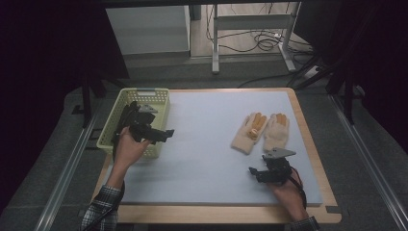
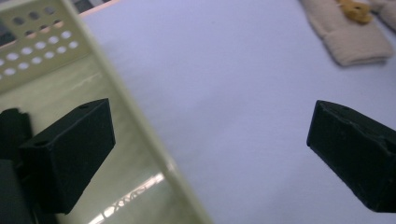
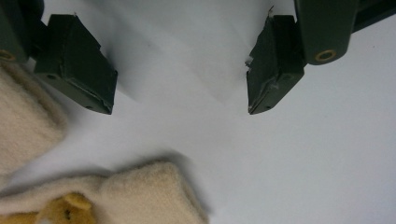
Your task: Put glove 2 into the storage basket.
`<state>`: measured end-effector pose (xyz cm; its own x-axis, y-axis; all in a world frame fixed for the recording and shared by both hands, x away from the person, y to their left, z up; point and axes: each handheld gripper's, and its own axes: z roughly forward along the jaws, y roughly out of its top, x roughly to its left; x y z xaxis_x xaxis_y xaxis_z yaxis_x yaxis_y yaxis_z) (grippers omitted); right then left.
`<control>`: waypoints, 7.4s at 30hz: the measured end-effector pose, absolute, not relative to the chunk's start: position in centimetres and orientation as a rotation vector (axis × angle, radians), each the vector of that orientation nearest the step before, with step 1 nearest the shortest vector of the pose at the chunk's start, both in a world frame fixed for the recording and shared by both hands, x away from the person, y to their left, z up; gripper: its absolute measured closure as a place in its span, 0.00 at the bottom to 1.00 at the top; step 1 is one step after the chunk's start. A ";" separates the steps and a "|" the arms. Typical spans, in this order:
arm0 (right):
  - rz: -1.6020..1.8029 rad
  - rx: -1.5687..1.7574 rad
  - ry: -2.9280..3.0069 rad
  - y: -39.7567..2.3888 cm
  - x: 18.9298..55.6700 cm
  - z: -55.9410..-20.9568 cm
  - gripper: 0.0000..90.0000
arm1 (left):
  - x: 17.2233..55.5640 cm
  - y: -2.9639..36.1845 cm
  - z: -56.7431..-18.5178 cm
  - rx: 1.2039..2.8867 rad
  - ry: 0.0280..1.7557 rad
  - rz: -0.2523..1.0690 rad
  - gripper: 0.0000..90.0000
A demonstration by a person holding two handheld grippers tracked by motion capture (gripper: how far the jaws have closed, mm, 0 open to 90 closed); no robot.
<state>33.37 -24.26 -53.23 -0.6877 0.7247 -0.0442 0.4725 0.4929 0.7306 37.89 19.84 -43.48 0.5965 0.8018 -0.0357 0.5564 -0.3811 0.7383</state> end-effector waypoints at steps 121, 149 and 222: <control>1.230 1.056 2.222 -25.4 38.0 -45.2 0.66 | 31.1 14.5 -55.0 2.190 0.975 0.348 0.01; 1.154 0.857 2.469 -11.8 37.4 -50.3 0.45 | 31.1 14.5 -55.0 2.190 0.974 0.348 0.01; 0.946 1.195 2.262 -22.2 44.5 -52.1 0.66 | 31.1 14.5 -55.0 2.186 0.978 0.345 0.01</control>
